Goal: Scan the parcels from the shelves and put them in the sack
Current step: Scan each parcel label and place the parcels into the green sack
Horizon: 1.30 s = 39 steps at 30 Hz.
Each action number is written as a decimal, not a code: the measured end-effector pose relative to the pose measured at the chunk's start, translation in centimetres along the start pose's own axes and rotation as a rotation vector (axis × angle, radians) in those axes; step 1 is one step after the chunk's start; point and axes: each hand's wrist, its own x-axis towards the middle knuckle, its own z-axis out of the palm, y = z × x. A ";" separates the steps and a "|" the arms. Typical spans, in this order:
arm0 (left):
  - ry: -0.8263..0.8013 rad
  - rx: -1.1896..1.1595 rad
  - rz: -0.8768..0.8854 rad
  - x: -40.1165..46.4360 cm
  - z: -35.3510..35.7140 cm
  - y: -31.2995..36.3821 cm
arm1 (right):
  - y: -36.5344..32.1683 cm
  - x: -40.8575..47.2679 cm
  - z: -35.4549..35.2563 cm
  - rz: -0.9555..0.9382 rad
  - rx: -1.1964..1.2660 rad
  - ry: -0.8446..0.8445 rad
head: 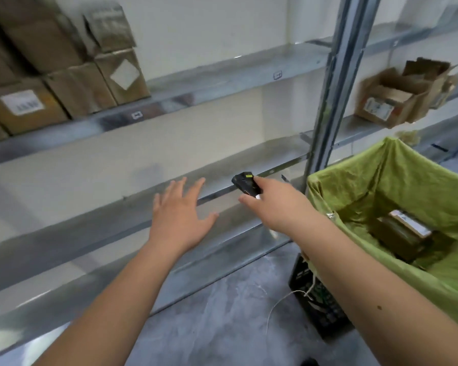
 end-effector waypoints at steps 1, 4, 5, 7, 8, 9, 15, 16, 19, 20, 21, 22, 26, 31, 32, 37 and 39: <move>0.026 -0.004 0.000 -0.5 -1.1 -1.4 | -1.6 -0.2 0.1 -0.019 -0.009 0.006; 0.103 0.001 0.000 -1.4 -3.9 -4.6 | -5.5 -0.5 -0.1 -0.063 -0.037 0.017; 0.124 -0.002 -0.002 -1.6 -4.8 -5.6 | -6.8 -0.5 -0.3 -0.079 -0.040 0.017; 0.151 -0.009 -0.004 -1.8 -6.4 -7.0 | -8.9 -0.6 -0.7 -0.106 -0.040 0.017; 0.166 -0.010 -0.004 -1.7 -7.3 -7.7 | -10.1 -0.6 -1.0 -0.126 -0.043 0.025; 0.181 -0.009 -0.002 -1.6 -8.2 -8.3 | -11.2 -0.5 -1.4 -0.145 -0.045 0.035; 0.286 -0.014 -0.007 1.0 -13.0 -10.7 | -16.6 2.6 -4.5 -0.273 -0.107 0.092; 0.305 -0.015 -0.005 1.7 -13.8 -11.0 | -17.2 3.5 -5.1 -0.295 -0.124 0.105; 0.363 -0.016 0.004 4.6 -16.0 -11.3 | -18.8 6.9 -6.9 -0.369 -0.156 0.156; 0.383 -0.019 0.011 5.8 -16.7 -11.4 | -19.3 8.1 -7.5 -0.393 -0.163 0.177; 0.398 -0.025 0.017 7.0 -17.4 -11.5 | -19.8 9.4 -8.1 -0.411 -0.175 0.195; 0.412 -0.036 0.021 8.2 -18.2 -11.5 | -20.3 10.7 -8.7 -0.423 -0.180 0.209; 0.439 -0.107 0.011 13.4 -20.7 -11.4 | -22.0 15.8 -10.6 -0.474 -0.145 0.248; 0.419 -0.268 -0.010 19.0 -22.9 -11.1 | -23.4 21.5 -12.4 -0.522 -0.182 0.274; 0.427 -0.288 -0.013 20.1 -23.5 -11.0 | -23.6 22.6 -12.8 -0.532 -0.178 0.276; 0.470 -0.257 -0.019 24.8 -25.7 -10.8 | -24.8 27.1 -14.2 -0.540 -0.199 0.296; 0.466 -0.284 -0.036 26.5 -26.2 -10.7 | -25.1 28.6 -14.3 -0.528 -0.215 0.300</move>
